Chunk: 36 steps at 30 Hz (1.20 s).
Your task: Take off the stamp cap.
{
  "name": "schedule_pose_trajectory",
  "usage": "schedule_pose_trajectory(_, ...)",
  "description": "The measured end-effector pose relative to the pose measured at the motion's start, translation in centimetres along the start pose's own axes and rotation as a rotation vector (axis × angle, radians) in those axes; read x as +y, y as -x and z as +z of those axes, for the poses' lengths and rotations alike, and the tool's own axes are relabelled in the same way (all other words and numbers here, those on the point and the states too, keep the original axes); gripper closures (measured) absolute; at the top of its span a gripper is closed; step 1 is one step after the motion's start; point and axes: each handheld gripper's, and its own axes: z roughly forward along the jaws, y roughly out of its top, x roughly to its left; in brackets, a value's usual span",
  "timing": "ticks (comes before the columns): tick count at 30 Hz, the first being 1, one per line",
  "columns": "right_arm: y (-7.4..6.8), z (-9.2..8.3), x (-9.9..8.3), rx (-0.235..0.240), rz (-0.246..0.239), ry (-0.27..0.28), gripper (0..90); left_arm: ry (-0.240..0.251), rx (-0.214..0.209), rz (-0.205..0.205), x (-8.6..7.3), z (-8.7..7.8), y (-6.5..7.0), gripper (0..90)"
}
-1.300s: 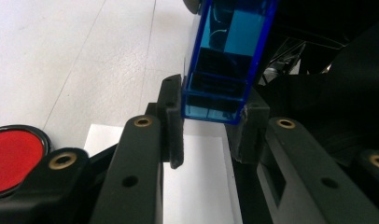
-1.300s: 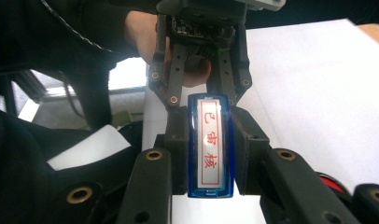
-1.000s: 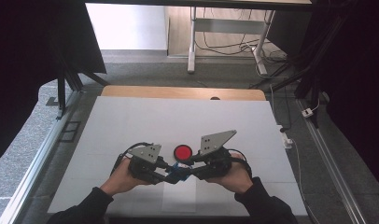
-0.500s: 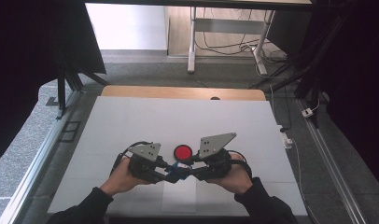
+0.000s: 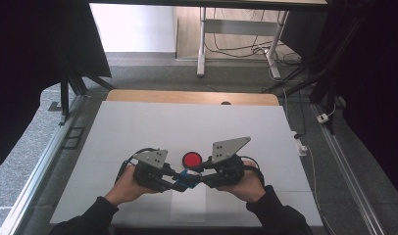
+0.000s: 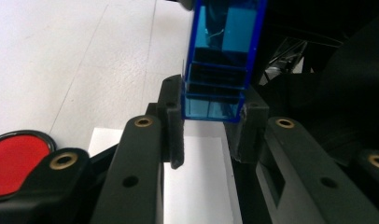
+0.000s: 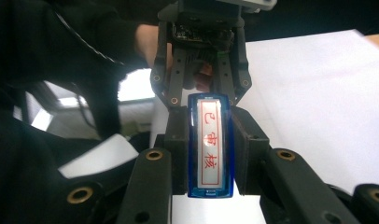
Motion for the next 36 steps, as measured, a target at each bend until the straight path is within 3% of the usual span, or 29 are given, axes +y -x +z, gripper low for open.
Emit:
schedule_pose_trajectory(3, -0.2, 0.0, 0.2, -0.006, -0.015, -0.005, 71.8, -0.005, 0.007, 0.024, 0.0, -0.1, 0.2, 69.4)
schedule_pose_trajectory(6, 0.2, -0.2, 0.0, 0.019, 0.025, 0.007, 71.9, -0.037, 0.029, 0.056, -0.1, 0.0, 0.4, 69.4)
schedule_pose_trajectory(10, 1.0, -0.6, -0.5, 0.016, 0.066, 0.014, 71.9, -0.050, 0.041, 0.049, -0.1, -0.2, 0.4, 69.3)
schedule_pose_trajectory(16, 0.9, -0.7, -0.5, 0.001, 0.048, 0.019, 71.8, -0.046, 0.032, -0.019, -0.3, -0.2, 0.3, 69.1)
schedule_pose_trajectory(18, 0.7, -0.9, -0.5, -0.019, 0.039, 0.029, 71.7, -0.048, 0.048, -0.024, -0.4, -0.3, 0.4, 69.0)
schedule_pose_trajectory(20, 0.7, -1.1, -0.4, -0.027, 0.039, 0.030, 71.7, -0.049, 0.063, -0.058, -0.4, -0.3, 0.5, 69.0)
schedule_pose_trajectory(27, 0.8, -1.2, -0.5, -0.050, 0.045, 0.027, 71.7, -0.069, 0.155, -0.064, -0.7, -0.7, 1.4, 68.9)
schedule_pose_trajectory(36, 0.9, -1.2, -0.6, -0.086, 0.058, 0.018, 71.7, -0.068, 0.251, -0.114, -1.4, -1.9, 2.5, 68.7)
